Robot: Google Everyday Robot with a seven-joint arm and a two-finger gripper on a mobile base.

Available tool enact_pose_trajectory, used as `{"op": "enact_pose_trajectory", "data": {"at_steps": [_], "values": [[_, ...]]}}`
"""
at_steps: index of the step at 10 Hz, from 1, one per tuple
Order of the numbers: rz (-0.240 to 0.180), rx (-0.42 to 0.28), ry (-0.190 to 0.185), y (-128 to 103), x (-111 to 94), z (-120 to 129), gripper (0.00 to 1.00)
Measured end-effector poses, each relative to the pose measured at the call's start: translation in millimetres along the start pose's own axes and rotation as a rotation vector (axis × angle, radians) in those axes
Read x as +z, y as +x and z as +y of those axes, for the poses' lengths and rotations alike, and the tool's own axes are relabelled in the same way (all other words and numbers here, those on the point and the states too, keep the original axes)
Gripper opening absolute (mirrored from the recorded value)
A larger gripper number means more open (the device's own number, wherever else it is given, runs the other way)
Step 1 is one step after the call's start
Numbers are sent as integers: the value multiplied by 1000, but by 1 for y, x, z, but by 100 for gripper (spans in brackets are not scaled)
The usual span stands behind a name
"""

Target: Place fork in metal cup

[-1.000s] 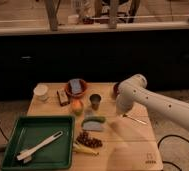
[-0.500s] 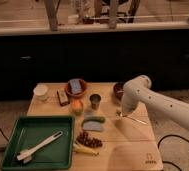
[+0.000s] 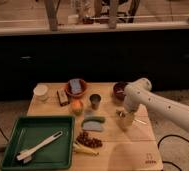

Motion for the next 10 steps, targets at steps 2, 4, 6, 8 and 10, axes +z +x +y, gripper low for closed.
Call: {"op": "enact_pose_trajectory", "data": {"at_steps": [2,4,6,8,10], "values": [[-12,42,-4,8,14,0,80],[-32,83,-17,22,24,2,79],[-52,111,-25,27,30,4,65],[-52,109,-22,27,30,3,45],[-49,111,-23,30,24,4,25]]}}
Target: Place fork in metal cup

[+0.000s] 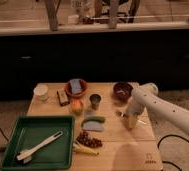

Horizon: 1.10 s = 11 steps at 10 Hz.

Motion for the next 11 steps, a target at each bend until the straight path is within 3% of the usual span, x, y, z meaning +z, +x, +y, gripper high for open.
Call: {"op": "enact_pose_trajectory", "data": {"at_steps": [2,3,11], "values": [[4,-3,1,1,-4,0,5],[7,-3,-5,2,-5,2,1],[6,-6,-6,0,-4,8,0]]}}
